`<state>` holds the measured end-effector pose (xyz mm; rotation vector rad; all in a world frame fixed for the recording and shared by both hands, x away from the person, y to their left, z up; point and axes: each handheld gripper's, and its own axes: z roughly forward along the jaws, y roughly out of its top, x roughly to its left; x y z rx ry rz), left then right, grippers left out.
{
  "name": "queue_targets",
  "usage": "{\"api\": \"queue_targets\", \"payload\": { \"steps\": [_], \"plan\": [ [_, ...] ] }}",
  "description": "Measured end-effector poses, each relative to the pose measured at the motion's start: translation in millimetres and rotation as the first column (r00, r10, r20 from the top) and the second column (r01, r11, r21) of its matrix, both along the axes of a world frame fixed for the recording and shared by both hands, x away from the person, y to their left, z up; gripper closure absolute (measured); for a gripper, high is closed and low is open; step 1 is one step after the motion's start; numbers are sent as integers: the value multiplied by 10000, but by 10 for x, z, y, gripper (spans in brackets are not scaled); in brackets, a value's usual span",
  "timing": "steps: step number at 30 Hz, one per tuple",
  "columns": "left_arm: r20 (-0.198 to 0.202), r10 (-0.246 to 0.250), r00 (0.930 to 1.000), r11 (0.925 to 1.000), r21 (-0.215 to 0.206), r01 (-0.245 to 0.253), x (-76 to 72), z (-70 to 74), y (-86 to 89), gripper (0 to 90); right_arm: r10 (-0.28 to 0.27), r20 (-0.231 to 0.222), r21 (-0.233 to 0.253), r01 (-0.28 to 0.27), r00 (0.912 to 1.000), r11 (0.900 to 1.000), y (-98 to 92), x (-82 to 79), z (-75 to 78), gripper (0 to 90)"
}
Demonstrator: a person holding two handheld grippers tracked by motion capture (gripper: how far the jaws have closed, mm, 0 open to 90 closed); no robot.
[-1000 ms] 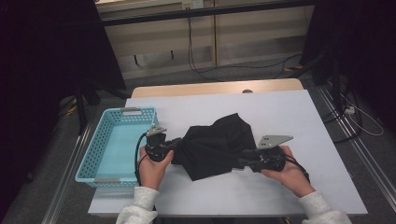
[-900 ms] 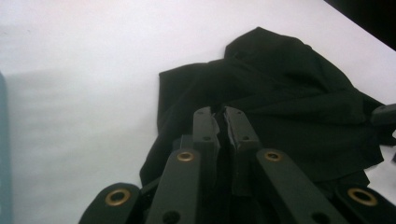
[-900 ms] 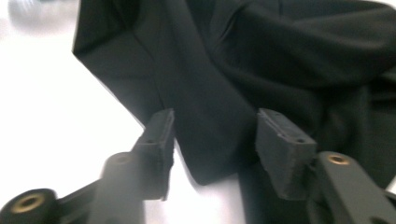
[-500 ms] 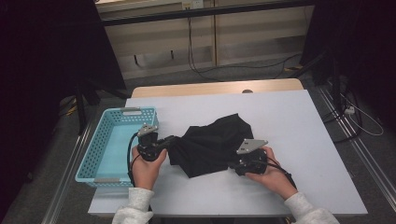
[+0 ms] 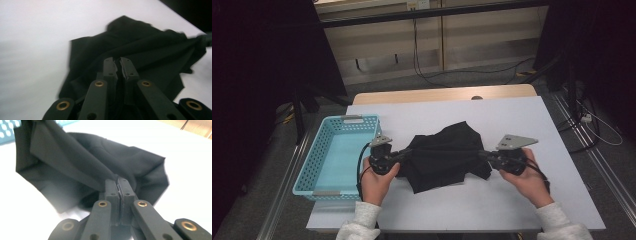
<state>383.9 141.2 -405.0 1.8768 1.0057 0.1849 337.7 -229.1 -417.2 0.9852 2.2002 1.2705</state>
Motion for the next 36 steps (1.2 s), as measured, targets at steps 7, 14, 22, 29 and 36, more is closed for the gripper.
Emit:
{"api": "queue_targets", "payload": {
  "steps": [7,14,22,29,36],
  "plan": [
    [166,-600,9981,9982,10,599,-18,47,-236,842,-423,487,304,408,9979,9987,-310,-101,260,883],
    [-28,500,9987,9982,335,-499,91,3,7,842,-338,62,-380,341,9994,9987,-29,51,-110,779],
    [-255,1284,9914,9910,404,-1274,146,-15,263,839,-139,95,-400,143,9999,9991,51,-26,-111,586],
    [-240,1187,9926,9921,438,-1176,118,-10,285,833,257,-514,-723,-294,9983,9970,-4,-94,-265,608],
    [-319,1012,9944,9933,597,-991,122,-48,235,828,1101,-1070,-1544,-1260,9881,9799,153,-118,-416,528]
  ]
}}
